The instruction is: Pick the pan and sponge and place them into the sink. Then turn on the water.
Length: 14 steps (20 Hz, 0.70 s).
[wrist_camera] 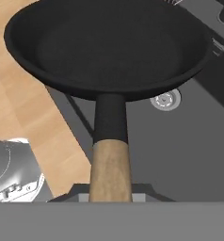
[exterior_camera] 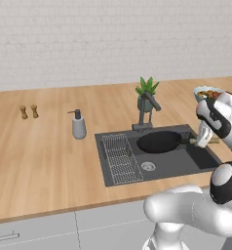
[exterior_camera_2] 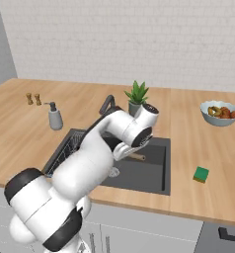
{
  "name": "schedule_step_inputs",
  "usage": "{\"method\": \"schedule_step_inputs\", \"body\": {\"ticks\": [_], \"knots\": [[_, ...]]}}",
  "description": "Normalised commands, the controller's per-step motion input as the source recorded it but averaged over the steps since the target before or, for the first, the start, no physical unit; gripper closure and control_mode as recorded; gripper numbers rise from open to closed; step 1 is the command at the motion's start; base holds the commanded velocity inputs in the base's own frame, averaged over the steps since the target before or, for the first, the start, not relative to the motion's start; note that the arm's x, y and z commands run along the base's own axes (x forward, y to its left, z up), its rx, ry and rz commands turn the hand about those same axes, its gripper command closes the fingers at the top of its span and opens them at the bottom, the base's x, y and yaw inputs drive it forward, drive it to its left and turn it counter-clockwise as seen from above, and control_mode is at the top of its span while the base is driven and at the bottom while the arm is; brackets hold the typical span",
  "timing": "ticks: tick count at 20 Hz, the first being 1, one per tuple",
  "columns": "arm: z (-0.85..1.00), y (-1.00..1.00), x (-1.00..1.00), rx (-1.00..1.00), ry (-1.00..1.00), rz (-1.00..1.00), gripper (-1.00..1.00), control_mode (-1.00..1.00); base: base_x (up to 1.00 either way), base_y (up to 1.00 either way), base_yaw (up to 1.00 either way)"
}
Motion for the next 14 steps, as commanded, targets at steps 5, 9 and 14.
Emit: {"method": "schedule_step_inputs", "body": {"ticks": [5, 9, 14], "knots": [[-0.65, -0.07, 0.65, 0.00, 0.04, 0.00, 1.00, -1.00, 0.00, 0.00, 0.00], [-0.66, -0.29, 0.53, 0.00, 0.00, 0.00, 1.00, -1.00, 0.00, 0.00, 0.00], [-0.63, -0.31, 0.46, 0.00, 0.00, 0.00, 1.00, -1.00, 0.00, 0.00, 0.00]]}}
